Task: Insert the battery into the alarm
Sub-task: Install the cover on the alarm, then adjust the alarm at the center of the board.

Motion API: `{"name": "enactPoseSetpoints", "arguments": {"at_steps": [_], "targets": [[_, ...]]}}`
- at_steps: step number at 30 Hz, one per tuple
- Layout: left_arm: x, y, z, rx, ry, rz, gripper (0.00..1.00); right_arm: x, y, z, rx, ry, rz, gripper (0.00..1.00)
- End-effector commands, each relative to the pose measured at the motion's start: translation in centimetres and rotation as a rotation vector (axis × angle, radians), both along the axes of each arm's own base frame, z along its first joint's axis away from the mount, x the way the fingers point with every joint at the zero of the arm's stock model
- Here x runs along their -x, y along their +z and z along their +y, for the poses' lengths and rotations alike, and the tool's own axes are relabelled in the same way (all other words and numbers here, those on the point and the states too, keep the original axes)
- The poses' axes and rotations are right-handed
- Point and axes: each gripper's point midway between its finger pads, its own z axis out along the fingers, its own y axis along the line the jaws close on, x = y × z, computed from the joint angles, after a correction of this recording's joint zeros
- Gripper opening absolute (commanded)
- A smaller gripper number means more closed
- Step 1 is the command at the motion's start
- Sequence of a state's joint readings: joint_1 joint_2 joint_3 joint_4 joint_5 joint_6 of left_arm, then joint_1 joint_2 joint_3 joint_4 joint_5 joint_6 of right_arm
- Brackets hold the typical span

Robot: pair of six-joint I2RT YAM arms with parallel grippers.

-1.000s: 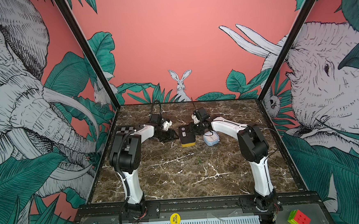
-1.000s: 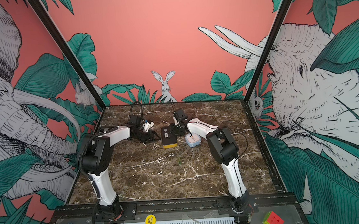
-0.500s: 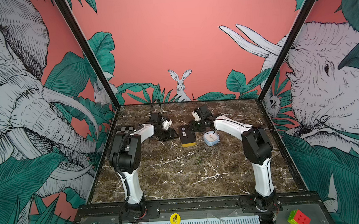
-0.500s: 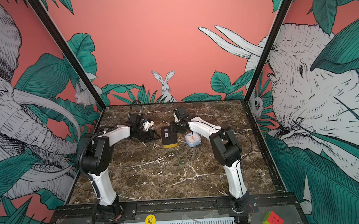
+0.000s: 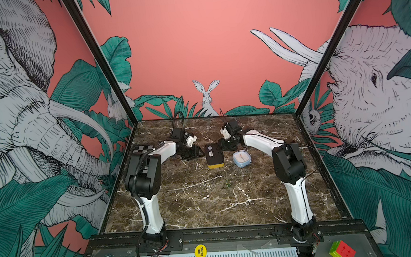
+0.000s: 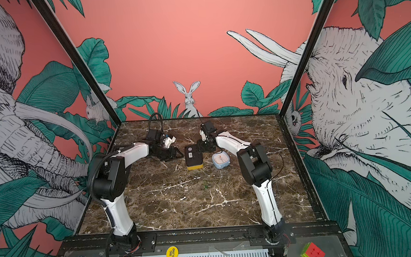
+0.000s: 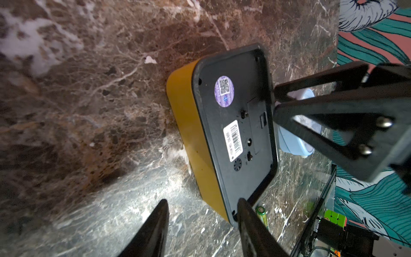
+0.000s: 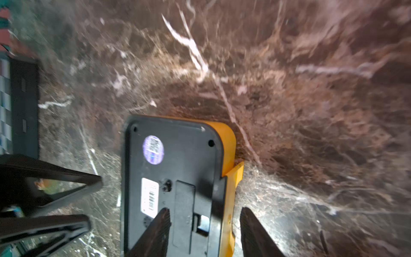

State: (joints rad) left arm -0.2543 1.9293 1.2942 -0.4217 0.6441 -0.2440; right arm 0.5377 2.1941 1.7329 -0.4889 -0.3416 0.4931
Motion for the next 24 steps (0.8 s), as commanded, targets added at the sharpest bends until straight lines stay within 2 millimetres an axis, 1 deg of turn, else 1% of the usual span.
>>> {"name": "enactPoseSetpoints", "arguments": {"at_steps": [1, 3, 6, 10, 12, 17, 19, 22, 24], "targets": [[-0.4, 1.3, 0.1, -0.001, 0.011, -0.012, 0.52, 0.7, -1.1, 0.3, -0.007, 0.040, 0.037, 0.50], [-0.5, 1.3, 0.1, -0.001, 0.013, -0.012, 0.52, 1.1, -1.5, 0.3, -0.009, 0.043, 0.051, 0.49], [-0.6, 1.2, 0.1, -0.002, 0.014, -0.009, 0.52, 1.8, -2.5, -0.4, 0.028, 0.044, 0.080, 0.46], [-0.8, 1.3, 0.1, -0.004, 0.016, -0.012, 0.52, 2.3, -3.2, -1.6, 0.082, 0.035, 0.088, 0.39], [-0.8, 1.3, 0.1, -0.003, 0.014, -0.014, 0.52, 2.4, -3.4, -1.8, 0.086, 0.039, 0.094, 0.35], [-1.1, 1.4, 0.0, -0.003, 0.011, -0.017, 0.52, 2.7, -3.7, -1.6, 0.087, 0.058, 0.106, 0.31], [-1.2, 1.5, -0.1, -0.001, 0.010, -0.019, 0.52, 2.6, -3.5, -1.5, 0.080, 0.068, 0.102, 0.32], [-1.7, 1.8, -0.2, 0.007, 0.011, -0.031, 0.53, 2.2, -2.3, -1.1, 0.057, 0.073, 0.070, 0.33], [-2.1, 2.0, -0.4, 0.012, 0.011, -0.040, 0.53, 2.1, -1.7, -1.2, 0.054, 0.071, 0.064, 0.34]]}}
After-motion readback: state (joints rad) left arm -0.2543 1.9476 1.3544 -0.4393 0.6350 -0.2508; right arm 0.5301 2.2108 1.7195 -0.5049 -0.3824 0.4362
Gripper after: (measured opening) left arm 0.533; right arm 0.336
